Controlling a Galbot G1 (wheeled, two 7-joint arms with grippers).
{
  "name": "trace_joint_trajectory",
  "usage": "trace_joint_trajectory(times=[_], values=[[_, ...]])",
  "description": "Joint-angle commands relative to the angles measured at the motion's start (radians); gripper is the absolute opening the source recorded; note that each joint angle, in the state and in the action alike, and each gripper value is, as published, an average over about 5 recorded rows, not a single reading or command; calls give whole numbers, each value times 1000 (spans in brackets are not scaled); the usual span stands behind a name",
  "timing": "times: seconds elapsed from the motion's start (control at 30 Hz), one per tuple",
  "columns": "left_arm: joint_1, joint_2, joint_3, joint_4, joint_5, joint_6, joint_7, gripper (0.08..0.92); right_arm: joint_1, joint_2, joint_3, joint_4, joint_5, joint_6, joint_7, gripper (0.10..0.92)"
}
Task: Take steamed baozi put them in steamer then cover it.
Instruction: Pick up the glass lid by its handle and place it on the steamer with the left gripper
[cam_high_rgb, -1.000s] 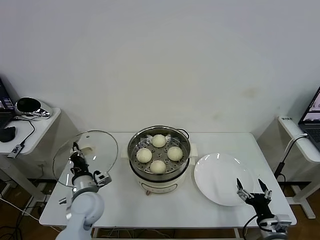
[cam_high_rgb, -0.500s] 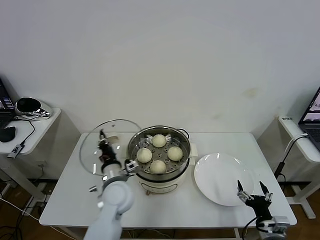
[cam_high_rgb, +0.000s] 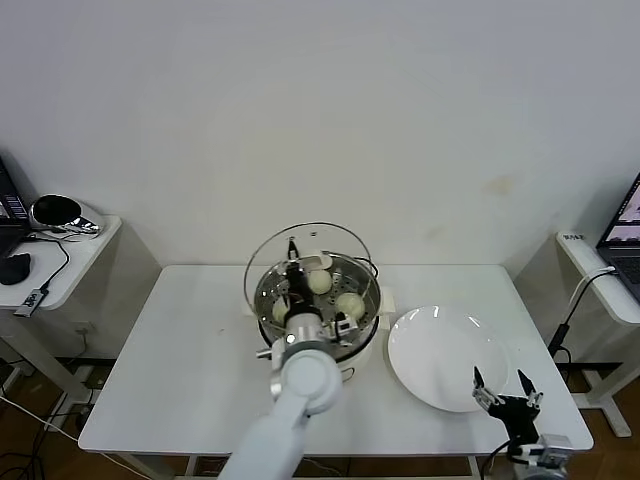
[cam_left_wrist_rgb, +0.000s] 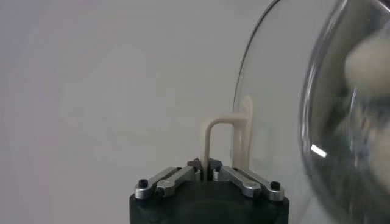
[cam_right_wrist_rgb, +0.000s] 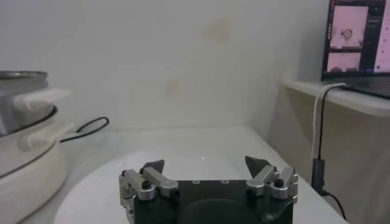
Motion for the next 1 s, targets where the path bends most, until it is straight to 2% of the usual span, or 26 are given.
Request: trace_joint_trajectory(times=[0.03, 0.27, 1.0], values=[[-58, -32, 111, 128, 0, 42, -10, 140, -1, 8, -4, -3, -14, -13, 4, 823], [-69, -32, 93, 156, 55, 42, 56, 140, 3, 4, -4, -5, -8, -14, 2, 823], [-35, -25, 54, 141, 106, 41, 112, 140, 6, 5, -5, -9, -23, -33, 3, 823]])
